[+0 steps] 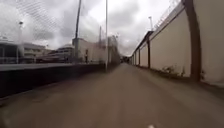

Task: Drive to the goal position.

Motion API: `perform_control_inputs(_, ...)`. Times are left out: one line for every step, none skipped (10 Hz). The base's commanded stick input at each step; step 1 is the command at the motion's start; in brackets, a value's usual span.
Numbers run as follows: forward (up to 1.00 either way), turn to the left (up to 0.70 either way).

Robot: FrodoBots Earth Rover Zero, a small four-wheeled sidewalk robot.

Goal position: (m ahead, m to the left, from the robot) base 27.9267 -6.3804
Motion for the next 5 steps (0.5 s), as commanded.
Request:
perform_control_inputs(0.70, 0.00)
perform_control_inputs(0.70, 0.00)
perform_control_inputs(0.70, 0.00)
perform_control_inputs(0.70, -0.03)
perform_control_inputs(0.70, -0.12)
